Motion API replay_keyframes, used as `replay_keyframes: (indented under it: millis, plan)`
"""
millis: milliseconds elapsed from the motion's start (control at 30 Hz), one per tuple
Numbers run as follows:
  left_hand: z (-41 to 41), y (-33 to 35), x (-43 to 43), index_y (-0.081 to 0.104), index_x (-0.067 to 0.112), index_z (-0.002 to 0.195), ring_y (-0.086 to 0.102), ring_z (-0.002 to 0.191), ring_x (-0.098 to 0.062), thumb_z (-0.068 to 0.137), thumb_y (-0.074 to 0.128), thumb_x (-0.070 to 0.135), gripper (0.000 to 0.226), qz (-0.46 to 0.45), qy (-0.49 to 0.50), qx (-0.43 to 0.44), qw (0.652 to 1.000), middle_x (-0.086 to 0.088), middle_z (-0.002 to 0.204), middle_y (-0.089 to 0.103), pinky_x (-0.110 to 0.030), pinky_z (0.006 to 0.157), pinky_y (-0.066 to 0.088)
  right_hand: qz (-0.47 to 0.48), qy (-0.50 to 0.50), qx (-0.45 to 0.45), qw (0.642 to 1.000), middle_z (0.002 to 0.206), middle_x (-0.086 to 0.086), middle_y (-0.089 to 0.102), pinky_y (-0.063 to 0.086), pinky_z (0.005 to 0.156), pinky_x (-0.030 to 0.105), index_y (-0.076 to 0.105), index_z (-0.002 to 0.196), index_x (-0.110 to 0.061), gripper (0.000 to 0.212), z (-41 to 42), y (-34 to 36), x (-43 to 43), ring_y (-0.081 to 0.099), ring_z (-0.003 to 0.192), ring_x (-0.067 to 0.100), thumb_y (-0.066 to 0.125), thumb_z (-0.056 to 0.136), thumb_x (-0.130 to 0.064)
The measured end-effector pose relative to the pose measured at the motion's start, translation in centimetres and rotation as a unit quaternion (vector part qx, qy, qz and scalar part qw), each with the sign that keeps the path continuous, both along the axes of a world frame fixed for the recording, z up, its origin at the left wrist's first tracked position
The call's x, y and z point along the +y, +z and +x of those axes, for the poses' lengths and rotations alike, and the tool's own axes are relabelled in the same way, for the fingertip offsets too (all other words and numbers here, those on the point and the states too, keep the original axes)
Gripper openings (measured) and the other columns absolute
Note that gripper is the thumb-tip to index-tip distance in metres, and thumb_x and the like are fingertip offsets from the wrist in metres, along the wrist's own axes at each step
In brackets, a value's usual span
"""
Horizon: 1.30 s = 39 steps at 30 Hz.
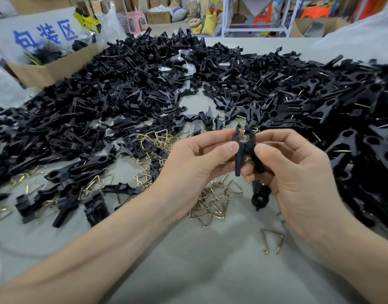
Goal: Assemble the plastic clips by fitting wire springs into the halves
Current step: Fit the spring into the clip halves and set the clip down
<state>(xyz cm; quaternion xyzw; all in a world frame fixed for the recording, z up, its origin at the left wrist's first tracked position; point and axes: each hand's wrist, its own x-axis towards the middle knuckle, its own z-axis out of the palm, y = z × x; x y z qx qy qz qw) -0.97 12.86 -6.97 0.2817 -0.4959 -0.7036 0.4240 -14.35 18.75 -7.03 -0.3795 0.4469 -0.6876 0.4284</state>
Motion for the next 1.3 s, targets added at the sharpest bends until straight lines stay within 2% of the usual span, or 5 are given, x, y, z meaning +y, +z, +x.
replay_keyframes:
  millis: [500, 667, 833, 967, 1300]
  plan:
    - [0.08, -0.05, -0.03, 0.073, 0.011, 0.101, 0.067, 0.082, -0.011, 0.07, 0.067, 0.016, 0.032, -0.013, 0.008, -0.014, 1.0, -0.007, 0.093, 0.075, -0.02, 0.077, 0.055, -0.02, -0.001, 0.07, 0.997, 0.072, 0.012, 0.061, 0.051, 0.051, 0.025, 0.062, 0.093, -0.002, 0.01, -0.4, -0.24, 0.06, 0.062, 0.051, 0.02, 0.058, 0.087, 0.005]
    - [0.11, -0.03, -0.14, 0.073, 0.013, 0.101, 0.066, 0.086, -0.017, 0.07, 0.068, 0.017, 0.032, -0.022, 0.018, -0.029, 0.999, -0.01, 0.096, 0.075, -0.023, 0.081, 0.056, -0.025, -0.01, 0.089, 0.996, 0.07, 0.01, 0.062, 0.05, 0.05, 0.025, 0.065, 0.09, -0.005, 0.011, -0.41, -0.33, 0.04, 0.061, 0.05, 0.018, 0.06, 0.086, 0.004]
    - [0.2, 0.04, -0.12, 0.074, 0.016, 0.1, 0.069, 0.087, -0.012, 0.069, 0.068, 0.019, 0.032, -0.036, 0.01, -0.04, 0.999, -0.006, 0.096, 0.075, -0.029, 0.087, 0.055, -0.018, -0.024, 0.097, 0.995, 0.069, 0.01, 0.068, 0.055, 0.057, 0.028, 0.068, 0.087, -0.007, 0.008, -0.47, -0.31, 0.03, 0.065, 0.055, 0.02, 0.064, 0.085, -0.001]
    - [0.28, 0.09, -0.2, 0.072, 0.014, 0.105, 0.069, 0.087, -0.012, 0.07, 0.067, 0.018, 0.035, -0.03, 0.003, -0.038, 0.999, -0.007, 0.098, 0.075, -0.02, 0.078, 0.054, -0.016, -0.03, 0.094, 0.995, 0.07, 0.009, 0.07, 0.055, 0.058, 0.023, 0.069, 0.083, -0.008, 0.007, -0.31, -0.14, 0.1, 0.068, 0.058, 0.02, 0.065, 0.084, -0.002]
    - [0.41, 0.06, -0.31, 0.069, 0.008, 0.107, 0.071, 0.09, -0.018, 0.071, 0.065, 0.015, 0.037, -0.007, -0.014, -0.053, 0.998, -0.008, 0.098, 0.075, -0.027, 0.081, 0.057, 0.005, -0.063, 0.121, 0.991, 0.062, 0.007, 0.067, 0.053, 0.054, 0.021, 0.07, 0.076, -0.01, 0.007, -0.03, -0.13, 0.3, 0.061, 0.054, 0.012, 0.068, 0.083, -0.009]
